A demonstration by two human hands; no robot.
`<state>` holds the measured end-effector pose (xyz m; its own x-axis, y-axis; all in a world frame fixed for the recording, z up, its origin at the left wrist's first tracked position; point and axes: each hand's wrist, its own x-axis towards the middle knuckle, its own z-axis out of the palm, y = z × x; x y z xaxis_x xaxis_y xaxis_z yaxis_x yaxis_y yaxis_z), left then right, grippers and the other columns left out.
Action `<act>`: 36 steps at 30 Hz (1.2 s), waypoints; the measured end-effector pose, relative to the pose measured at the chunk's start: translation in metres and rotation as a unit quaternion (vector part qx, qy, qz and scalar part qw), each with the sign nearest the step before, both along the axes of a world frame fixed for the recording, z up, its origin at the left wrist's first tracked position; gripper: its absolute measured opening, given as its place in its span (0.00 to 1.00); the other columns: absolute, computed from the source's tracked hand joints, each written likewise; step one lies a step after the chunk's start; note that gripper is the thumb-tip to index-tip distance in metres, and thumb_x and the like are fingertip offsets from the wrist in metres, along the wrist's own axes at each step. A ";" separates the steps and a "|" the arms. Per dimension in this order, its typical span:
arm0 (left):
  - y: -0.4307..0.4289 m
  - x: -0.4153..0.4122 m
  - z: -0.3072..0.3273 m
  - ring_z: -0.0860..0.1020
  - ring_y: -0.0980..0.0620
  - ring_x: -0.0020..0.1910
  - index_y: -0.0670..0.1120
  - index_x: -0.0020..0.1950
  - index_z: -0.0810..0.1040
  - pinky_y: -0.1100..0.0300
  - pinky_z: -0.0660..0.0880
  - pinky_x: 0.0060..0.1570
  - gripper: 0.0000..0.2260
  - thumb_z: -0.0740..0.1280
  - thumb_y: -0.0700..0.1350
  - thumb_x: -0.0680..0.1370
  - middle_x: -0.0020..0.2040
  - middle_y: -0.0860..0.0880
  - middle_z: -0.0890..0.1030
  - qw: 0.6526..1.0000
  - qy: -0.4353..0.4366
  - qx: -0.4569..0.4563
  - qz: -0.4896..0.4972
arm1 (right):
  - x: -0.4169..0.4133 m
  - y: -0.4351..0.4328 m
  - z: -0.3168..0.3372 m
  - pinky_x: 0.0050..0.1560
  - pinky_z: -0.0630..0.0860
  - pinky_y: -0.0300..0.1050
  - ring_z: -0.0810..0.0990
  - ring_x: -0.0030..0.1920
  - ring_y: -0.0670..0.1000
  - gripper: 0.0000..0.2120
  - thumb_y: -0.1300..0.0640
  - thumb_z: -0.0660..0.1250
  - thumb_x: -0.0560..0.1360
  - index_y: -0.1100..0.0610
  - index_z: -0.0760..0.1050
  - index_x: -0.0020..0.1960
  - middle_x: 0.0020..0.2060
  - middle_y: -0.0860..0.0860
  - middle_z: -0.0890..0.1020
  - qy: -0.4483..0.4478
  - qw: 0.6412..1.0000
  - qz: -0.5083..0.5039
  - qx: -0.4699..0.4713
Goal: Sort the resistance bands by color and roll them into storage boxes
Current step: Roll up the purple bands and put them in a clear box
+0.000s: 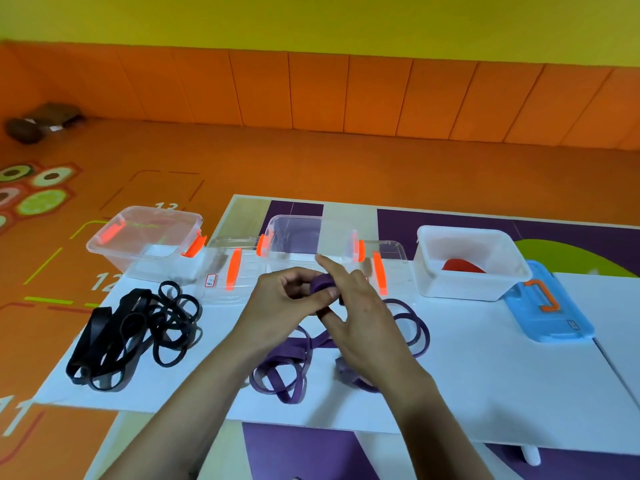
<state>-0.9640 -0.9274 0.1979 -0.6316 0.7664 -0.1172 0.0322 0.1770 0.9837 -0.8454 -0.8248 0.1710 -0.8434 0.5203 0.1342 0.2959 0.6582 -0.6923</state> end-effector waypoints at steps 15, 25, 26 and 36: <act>0.005 0.020 -0.003 0.85 0.48 0.47 0.48 0.51 0.87 0.54 0.79 0.53 0.06 0.75 0.42 0.76 0.45 0.49 0.88 0.997 -0.014 0.055 0.045 | -0.006 0.001 0.002 0.51 0.80 0.52 0.79 0.53 0.46 0.30 0.45 0.73 0.71 0.40 0.67 0.71 0.62 0.39 0.73 0.043 0.993 -0.104 0.036; -0.007 -0.006 -0.003 0.86 0.47 0.48 0.48 0.52 0.86 0.50 0.82 0.56 0.08 0.77 0.44 0.74 0.45 0.49 0.87 0.999 0.019 -0.008 -0.047 | 0.003 0.011 -0.014 0.46 0.77 0.45 0.80 0.45 0.47 0.37 0.53 0.65 0.82 0.34 0.47 0.81 0.72 0.40 0.59 -0.035 0.998 0.048 -0.001; -0.008 -0.010 -0.004 0.86 0.46 0.47 0.48 0.51 0.86 0.49 0.82 0.56 0.07 0.77 0.44 0.73 0.45 0.49 0.87 0.998 0.029 -0.017 -0.055 | 0.004 0.011 -0.016 0.46 0.76 0.43 0.79 0.44 0.45 0.38 0.54 0.65 0.82 0.33 0.46 0.80 0.72 0.40 0.59 -0.039 0.997 0.060 0.002; -0.001 0.003 -0.012 0.86 0.51 0.45 0.46 0.49 0.86 0.61 0.81 0.51 0.04 0.76 0.41 0.75 0.43 0.48 0.88 0.995 -0.023 0.051 0.085 | -0.007 0.007 -0.015 0.56 0.79 0.48 0.80 0.57 0.45 0.29 0.37 0.68 0.73 0.39 0.67 0.73 0.61 0.39 0.75 0.029 0.997 -0.074 0.000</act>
